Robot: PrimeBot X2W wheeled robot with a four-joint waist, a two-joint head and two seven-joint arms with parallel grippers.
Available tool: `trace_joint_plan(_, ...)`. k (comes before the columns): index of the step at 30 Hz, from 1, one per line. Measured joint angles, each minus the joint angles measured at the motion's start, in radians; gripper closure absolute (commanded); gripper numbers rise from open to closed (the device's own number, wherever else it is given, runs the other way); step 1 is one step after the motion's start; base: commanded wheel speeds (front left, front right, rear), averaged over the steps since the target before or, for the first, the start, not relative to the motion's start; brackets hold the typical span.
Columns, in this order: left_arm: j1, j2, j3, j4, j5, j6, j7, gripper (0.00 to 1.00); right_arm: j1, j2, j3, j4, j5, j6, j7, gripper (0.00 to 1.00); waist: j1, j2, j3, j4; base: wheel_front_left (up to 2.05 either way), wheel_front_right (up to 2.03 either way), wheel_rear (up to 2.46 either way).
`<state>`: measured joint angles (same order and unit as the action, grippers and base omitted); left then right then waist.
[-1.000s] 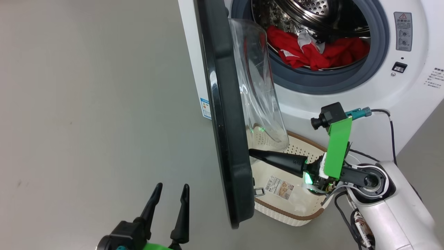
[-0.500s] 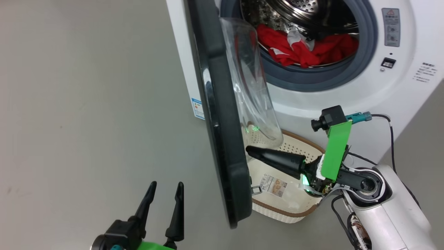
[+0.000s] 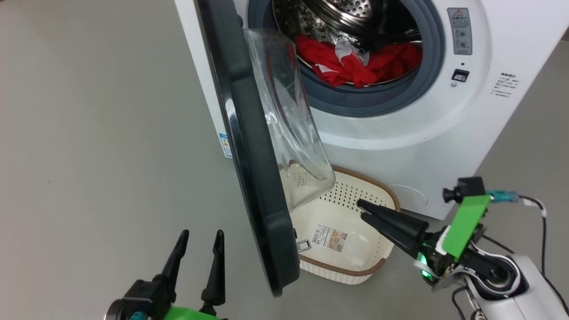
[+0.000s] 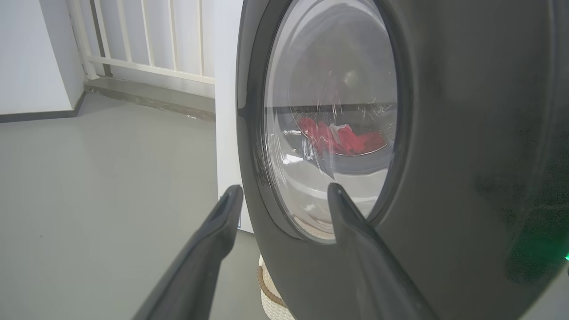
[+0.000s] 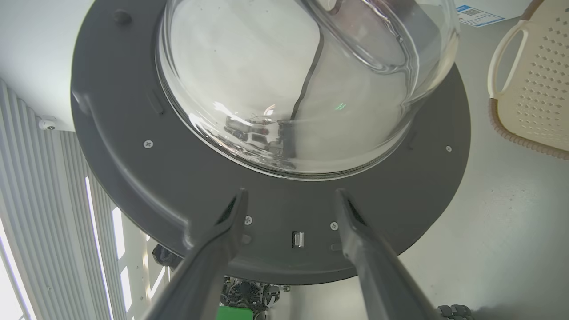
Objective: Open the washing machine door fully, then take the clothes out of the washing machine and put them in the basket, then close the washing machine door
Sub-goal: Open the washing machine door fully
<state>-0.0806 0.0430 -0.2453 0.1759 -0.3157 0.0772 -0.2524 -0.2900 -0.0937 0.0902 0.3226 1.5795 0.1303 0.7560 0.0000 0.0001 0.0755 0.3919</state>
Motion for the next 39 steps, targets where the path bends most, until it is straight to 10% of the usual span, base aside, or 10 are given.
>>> trace_joint_plan(17, 0.007, 0.000, 0.030, 0.006, 0.010, -0.016, 0.000, 0.00, 0.145, -0.058, -0.002, -0.007, -0.156, 0.000, -0.291, 0.00, 0.0000, 0.0000, -0.017, -0.042, 0.00, 0.00, 0.00)
trace_joint_plan(39, 0.025, 0.000, 0.042, 0.021, 0.017, -0.026, 0.000, 0.00, 0.140, -0.290, 0.459, 0.073, -0.363, 0.000, -0.988, 0.00, -0.0001, 0.0000, -0.036, -0.058, 0.00, 0.00, 0.00)
